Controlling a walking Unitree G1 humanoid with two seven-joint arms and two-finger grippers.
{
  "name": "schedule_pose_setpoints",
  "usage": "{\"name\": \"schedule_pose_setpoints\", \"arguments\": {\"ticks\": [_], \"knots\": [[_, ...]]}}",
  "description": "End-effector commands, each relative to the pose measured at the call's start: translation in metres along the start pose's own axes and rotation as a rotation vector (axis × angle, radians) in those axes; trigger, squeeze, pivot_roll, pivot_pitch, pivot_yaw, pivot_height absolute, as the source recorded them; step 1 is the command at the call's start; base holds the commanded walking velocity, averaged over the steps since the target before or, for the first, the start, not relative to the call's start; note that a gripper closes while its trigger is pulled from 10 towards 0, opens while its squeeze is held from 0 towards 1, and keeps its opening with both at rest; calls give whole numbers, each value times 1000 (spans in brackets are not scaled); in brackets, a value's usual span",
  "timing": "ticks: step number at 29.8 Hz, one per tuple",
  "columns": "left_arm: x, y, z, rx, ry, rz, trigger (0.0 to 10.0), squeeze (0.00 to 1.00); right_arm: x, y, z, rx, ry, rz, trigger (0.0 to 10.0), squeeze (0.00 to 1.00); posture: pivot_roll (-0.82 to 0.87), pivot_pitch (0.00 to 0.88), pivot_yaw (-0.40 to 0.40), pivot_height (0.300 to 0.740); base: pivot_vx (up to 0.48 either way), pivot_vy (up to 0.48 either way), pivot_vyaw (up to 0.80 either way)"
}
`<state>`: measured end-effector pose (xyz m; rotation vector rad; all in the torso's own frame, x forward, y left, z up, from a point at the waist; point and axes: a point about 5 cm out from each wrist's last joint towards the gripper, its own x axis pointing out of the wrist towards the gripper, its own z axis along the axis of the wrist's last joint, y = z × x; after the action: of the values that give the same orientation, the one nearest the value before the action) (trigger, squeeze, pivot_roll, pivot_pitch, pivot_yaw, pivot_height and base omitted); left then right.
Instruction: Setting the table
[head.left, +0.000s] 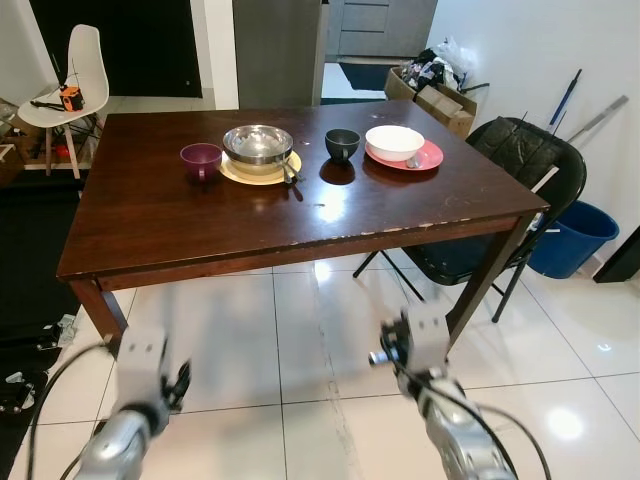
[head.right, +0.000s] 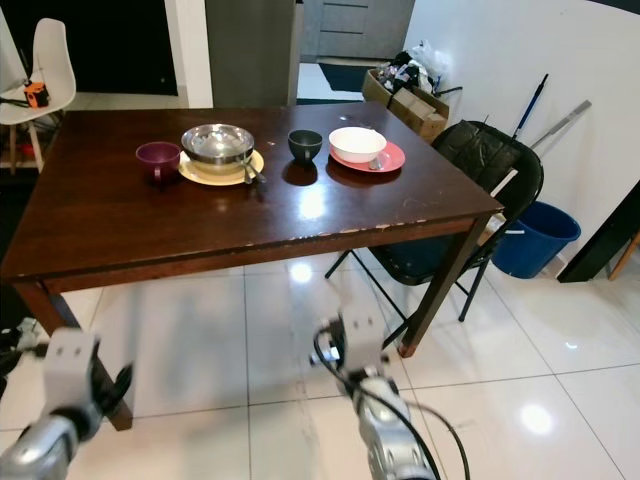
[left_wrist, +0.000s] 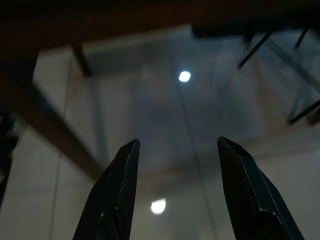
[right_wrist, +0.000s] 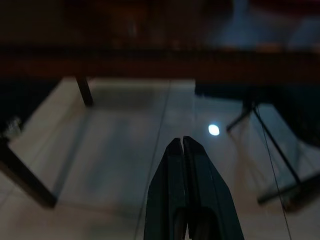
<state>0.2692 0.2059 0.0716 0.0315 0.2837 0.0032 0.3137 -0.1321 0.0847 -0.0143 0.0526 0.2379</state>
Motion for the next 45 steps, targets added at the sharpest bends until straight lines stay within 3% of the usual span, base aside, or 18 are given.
{"name": "schedule_pose_setpoints", "arguments": {"ticks": [1, 2, 4, 9, 11, 14, 20, 23, 27, 30, 33, 36, 41, 45], "knots": [[3, -12, 10, -18, -28, -33, 10000, 0, 3, 7, 10, 16, -38, 19, 10000, 0, -4, 0, -2, 740, 0, 0, 0], [3, -12, 10, -18, -28, -33, 10000, 0, 3, 7, 10, 16, -38, 19, 10000, 0, -4, 0, -2, 740, 0, 0, 0], [6, -20, 39, -56, -162, -38, 10000, 0, 8, 15, 42, 16, -167, 29, 10000, 0, -7, 0, -1, 740, 0, 0, 0], [5, -19, 52, -106, -217, -39, 10000, 0, 5, 18, 64, 24, -271, 15, 10000, 0, -5, 0, -4, 740, 0, 0, 0], [1, -7, 30, -113, -135, 20, 10000, 0, -3, 12, 31, -65, -165, -15, 10000, 0, -4, 0, -6, 740, 0, 0, 0], [-4, -5, 27, -85, -132, 32, 10000, 0, -9, 9, 25, -16, -147, -33, 10000, 0, -6, 0, -7, 740, 0, 0, 0], [-16, -2, 21, -66, -119, 42, 10000, 0, -18, 2, 22, -29, -134, -91, 10000, 0, -9, 0, -7, 740, 0, 0, 0], [-27, 6, 14, -10, -101, 34, 10000, 0, -26, -5, 15, -22, -93, -84, 10000, 0, -8, 0, -10, 740, 0, 0, 0], [-30, 14, -5, -9, -39, 55, 10000, 0, -33, -7, -11, -12, 16, -28, 10000, 0, -9, 0, -11, 740, 0, 0, 0], [-30, 22, -32, 28, 51, 88, 10000, 0, -41, -9, -46, -87, 155, -21, 10000, 0, -1, 0, -14, 740, 0, 0, 0], [-29, 24, -41, 24, 85, 95, 10000, 0, -42, -7, -54, -64, 195, -30, 10000, 0, -5, 0, -15, 740, 0, 0, 0], [-28, 16, -31, 35, 36, 70, 10000, 0, -36, 0, -42, -26, 149, -28, 10000, 0, -8, 0, -13, 740, 0, 0, 0], [-25, 0, -8, 122, -65, -2, 10000, 0, -24, 0, -10, 11, 7, -37, 10000, 0, -9, 0, -8, 740, 0, 0, 0], [-20, -8, 16, 115, -173, -20, 10000, 0, -14, -4, 20, 24, -124, -78, 10000, 0, -11, 0, -7, 740, 0, 0, 0]]}}
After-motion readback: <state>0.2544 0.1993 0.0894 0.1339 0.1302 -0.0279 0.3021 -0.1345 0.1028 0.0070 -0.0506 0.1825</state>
